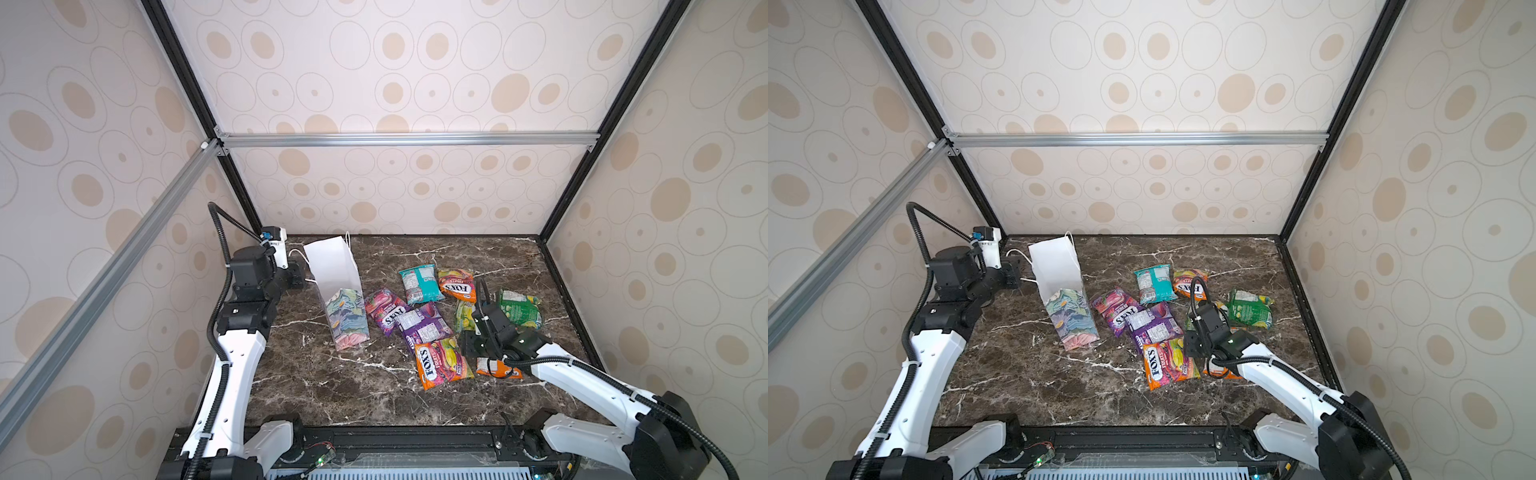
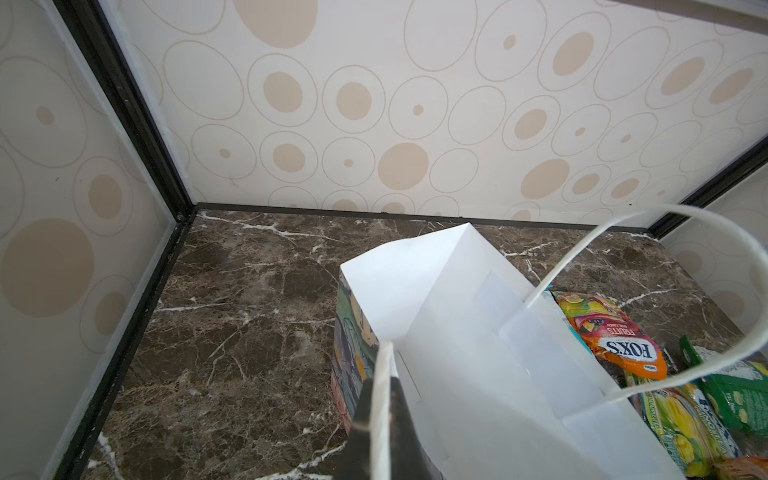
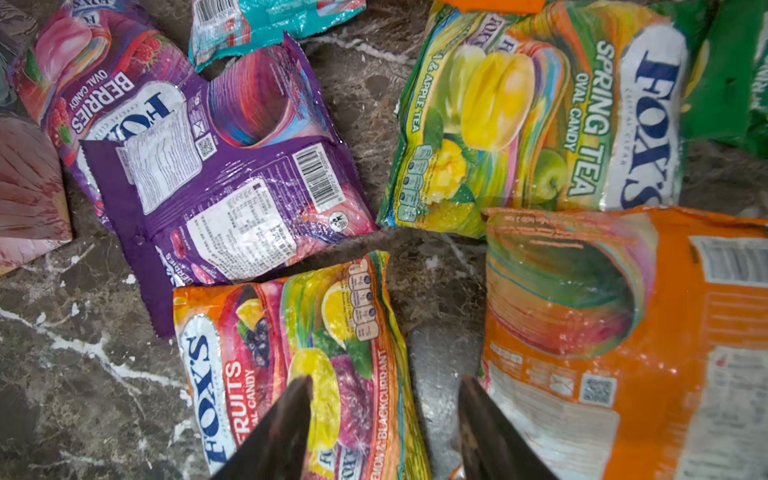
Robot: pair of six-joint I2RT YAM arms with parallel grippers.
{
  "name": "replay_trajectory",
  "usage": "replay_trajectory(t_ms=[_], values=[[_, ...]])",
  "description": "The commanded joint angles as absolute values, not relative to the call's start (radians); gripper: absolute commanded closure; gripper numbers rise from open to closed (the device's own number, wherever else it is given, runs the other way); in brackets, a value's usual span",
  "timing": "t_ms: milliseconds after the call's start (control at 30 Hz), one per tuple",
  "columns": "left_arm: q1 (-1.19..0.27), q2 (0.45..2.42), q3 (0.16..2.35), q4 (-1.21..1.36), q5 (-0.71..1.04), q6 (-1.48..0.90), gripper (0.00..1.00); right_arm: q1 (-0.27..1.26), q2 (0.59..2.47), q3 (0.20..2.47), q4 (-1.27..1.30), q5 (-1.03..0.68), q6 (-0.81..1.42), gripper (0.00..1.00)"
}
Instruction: Place the snacks into the paper bag
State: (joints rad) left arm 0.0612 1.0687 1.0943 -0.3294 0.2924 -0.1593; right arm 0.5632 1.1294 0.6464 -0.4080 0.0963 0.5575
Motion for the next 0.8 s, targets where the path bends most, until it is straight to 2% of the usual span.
replay_trajectory(t_ms=[0,367,567,767], values=[[0.071,1.070,1.099,-0.337,0.270,-0.134,1.00,0.544,1.163,0.659,-0.306,0.083,0.530,0.42],[0.073,1.056,1.088,-0.323,0.237,-0.105,1.00,0.441,1.329,0.715,-0.263,-0.051,0.455,0.42],[0.080,1.056,1.090,-0.331,0.276,-0.115,1.00,0.436,1.323,0.612,-0.120,-0.119,0.496,0.42],[0.080,1.030,1.082,-0.328,0.240,-0.113,1.00,0.435,1.307,0.575,-0.127,-0.077,0.496,0.41]])
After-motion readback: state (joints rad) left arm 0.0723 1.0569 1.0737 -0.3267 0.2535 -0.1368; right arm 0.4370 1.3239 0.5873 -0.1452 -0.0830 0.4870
